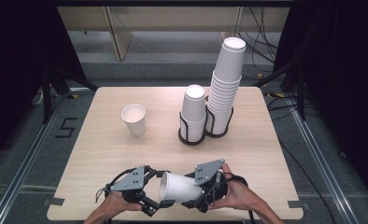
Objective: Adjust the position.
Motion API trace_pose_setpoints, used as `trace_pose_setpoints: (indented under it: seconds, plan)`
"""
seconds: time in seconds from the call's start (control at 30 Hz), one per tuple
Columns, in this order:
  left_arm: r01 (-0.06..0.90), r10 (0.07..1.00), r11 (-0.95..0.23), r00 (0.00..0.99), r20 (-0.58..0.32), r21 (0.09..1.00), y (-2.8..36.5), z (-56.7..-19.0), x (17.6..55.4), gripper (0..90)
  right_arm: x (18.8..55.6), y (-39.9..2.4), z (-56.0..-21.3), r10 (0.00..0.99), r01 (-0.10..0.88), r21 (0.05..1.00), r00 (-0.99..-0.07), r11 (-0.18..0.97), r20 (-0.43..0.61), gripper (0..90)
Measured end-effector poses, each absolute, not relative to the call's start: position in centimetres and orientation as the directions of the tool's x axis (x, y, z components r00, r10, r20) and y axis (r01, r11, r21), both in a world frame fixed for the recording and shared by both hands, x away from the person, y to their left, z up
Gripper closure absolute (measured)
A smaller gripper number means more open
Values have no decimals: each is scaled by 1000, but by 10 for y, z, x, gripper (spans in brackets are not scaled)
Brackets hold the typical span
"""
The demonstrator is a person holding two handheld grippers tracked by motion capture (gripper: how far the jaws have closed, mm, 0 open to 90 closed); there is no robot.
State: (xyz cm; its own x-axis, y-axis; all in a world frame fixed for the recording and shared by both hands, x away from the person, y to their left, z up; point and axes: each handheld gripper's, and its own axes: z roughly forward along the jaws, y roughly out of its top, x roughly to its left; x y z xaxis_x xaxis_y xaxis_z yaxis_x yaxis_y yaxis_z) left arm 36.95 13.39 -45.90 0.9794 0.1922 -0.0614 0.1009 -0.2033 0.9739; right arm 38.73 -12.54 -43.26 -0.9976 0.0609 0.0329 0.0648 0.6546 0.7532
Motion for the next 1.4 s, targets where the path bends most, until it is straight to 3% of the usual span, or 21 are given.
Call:
trace_pose_setpoints:
  seconds: [0.4, 1.03, 1.3, 1.4]
  plan:
    - [128, 267, -265, 962, -55, 956, 133, -454, 369, 142, 380, -128, -416, 166, 50, 705, -981, 708, -97, 158]
    - [126, 294, -325, 955, -27, 937, 124, -442, 358, 142, 369, -107, -424, 153, 18, 647, -976, 762, -153, 202]
    - [165, 336, -158, 936, -104, 974, 125, -448, 362, 37, 371, -111, -422, 159, 4, 689, -974, 725, -162, 220]
    - [162, 344, -99, 932, -119, 982, 127, -449, 362, 60, 375, -117, -422, 171, 21, 726, -976, 687, -134, 224]
